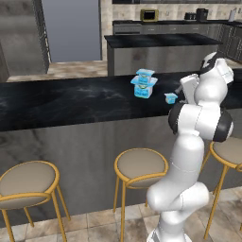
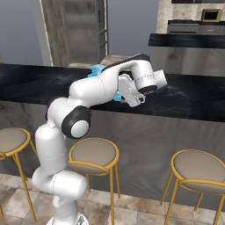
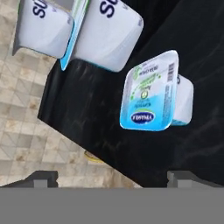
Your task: Stack the yogurt containers by placing the smaller containers on top of the larger containers.
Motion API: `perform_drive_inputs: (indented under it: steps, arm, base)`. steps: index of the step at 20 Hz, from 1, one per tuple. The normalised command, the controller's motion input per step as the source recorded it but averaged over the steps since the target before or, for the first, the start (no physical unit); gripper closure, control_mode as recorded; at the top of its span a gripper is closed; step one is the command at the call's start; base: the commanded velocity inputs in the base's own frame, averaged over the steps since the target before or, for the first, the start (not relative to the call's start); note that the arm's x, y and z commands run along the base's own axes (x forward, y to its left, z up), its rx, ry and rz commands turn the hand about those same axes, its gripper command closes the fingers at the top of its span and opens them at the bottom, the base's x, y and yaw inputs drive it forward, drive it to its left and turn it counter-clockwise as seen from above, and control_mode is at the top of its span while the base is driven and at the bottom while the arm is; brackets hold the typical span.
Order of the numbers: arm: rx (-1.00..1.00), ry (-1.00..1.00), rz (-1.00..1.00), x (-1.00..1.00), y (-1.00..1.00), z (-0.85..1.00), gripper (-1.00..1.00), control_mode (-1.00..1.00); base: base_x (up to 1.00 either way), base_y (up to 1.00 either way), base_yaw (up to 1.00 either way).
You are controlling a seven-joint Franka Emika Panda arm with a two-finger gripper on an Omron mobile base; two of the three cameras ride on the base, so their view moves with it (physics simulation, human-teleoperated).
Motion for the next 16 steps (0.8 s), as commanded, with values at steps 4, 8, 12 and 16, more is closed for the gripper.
perform_drive_inputs:
  steps: [4, 8, 12, 16]
  arm:
    - [0.02, 0.01, 0.00, 0.36, 0.00, -0.13, -1.00, -1.00]
    - [0.03, 0.02, 0.00, 0.37, -0.08, -0.13, -1.00, -1.00]
    - [0.03, 0.03, 0.00, 0.47, -0.02, -0.14, -1.00, -1.00]
    - [0.03, 0.04, 0.00, 0.41, -0.10, -0.23, -1.00, -1.00]
  base:
    - [0.00, 0.00, 0.00]
    - [0.00, 0.00, 0.00]
    - [0.00, 0.00, 0.00]
    - [0.00, 0.00, 0.00]
